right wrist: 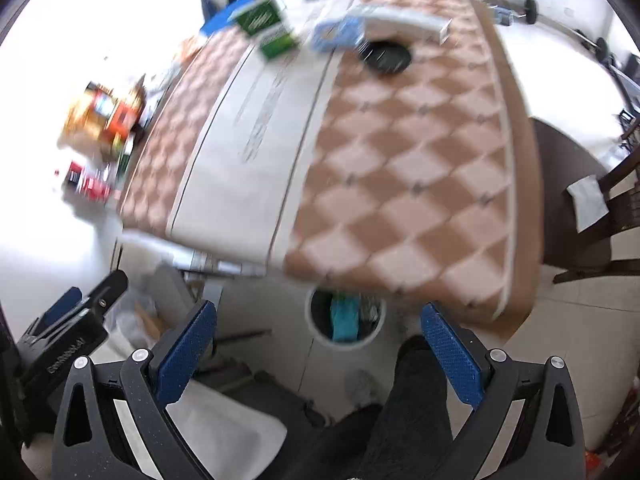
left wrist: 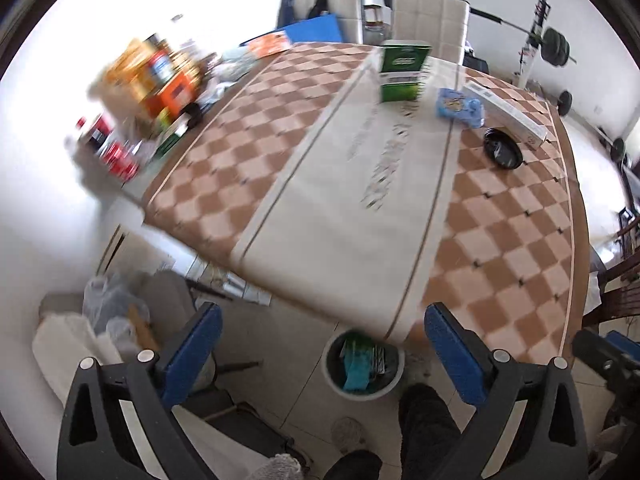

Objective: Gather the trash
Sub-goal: 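Raise both open tools back toward the table, then grasp the black round lid with the left tool while the right tool grasps the white long box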

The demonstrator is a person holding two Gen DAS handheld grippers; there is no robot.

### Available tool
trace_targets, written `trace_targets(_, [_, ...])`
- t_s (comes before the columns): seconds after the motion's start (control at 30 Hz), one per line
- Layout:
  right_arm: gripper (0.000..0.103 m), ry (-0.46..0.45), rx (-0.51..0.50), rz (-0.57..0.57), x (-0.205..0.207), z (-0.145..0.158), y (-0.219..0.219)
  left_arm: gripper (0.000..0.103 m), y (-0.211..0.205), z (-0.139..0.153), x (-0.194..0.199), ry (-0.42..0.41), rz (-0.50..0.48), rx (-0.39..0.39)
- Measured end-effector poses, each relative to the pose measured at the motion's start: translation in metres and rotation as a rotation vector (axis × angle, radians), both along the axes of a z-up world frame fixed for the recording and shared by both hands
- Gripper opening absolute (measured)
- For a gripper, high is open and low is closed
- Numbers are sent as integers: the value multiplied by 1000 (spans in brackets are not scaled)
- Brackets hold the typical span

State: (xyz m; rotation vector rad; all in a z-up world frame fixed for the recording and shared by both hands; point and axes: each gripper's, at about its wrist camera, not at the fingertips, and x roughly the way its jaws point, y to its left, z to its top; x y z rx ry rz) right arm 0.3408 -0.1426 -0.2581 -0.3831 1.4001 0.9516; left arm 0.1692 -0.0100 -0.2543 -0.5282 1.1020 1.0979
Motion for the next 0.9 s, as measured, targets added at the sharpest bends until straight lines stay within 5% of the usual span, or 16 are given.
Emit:
trace_targets(0.2, [103,2,-88,-124,141,-33,30,103,51,-24,120,29,-48,-124])
trace_targets(0.5, [103,-47,-209,-194,307,-108,105,103,119,-120,292,40,-91,-369])
trace_targets(0.67, [103,-93,-248,-145,346,-127,140,103,141,-165,338,41,-88,-453])
trace_targets(0.77, [103,-103,-264,-102,362,-136,157,102,145,-175,350,62,-100,-438])
trace_targets(0.9, [103,-107,-266,-43,375,-143,180,84,146,-167,340,29,-75,-385])
